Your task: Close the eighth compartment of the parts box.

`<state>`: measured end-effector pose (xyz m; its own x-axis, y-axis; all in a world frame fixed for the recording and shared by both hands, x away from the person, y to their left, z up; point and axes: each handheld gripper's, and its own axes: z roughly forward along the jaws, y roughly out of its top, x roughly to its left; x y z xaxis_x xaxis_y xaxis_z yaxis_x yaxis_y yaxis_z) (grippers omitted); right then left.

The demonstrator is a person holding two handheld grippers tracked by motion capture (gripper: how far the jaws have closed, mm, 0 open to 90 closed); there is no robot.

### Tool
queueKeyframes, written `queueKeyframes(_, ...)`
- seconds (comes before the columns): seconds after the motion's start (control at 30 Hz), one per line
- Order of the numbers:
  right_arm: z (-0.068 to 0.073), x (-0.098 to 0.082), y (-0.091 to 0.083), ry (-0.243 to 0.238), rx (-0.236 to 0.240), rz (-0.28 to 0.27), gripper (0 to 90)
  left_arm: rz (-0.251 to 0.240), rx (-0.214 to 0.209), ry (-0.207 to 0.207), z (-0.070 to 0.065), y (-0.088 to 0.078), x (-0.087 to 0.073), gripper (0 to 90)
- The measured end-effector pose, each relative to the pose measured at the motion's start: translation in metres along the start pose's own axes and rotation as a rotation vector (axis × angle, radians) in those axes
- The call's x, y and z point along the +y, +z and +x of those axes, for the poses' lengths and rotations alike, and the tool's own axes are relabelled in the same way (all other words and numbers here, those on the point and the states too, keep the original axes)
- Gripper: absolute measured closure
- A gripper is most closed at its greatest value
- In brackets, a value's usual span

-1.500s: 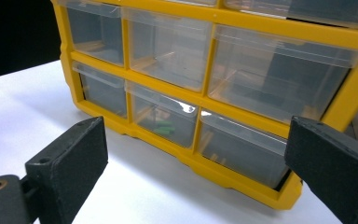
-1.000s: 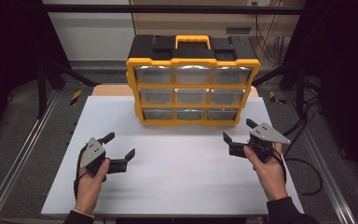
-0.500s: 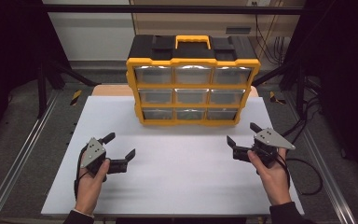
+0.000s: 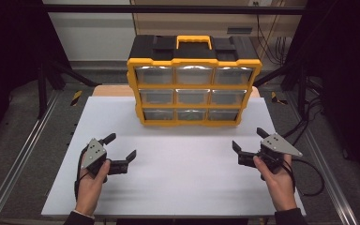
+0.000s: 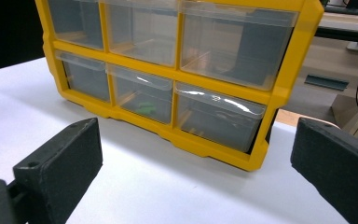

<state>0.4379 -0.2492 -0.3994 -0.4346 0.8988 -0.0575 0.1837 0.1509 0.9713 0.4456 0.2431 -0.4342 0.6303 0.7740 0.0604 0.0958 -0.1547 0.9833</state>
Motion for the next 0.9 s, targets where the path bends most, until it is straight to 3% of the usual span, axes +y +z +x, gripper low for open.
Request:
queueKeyframes(0.43,-0.008,-0.014,-0.010,0.028,-0.016,-0.001,5.1,0.006,-0.007,-0.005,0.000,-0.001,0.000,1.1)
queueKeyframes(0.9,-0.014,-0.029,-0.015,0.041,-0.025,0.009,5.2,0.014,0.020,-0.014,0.007,-0.010,-0.003,1.1)
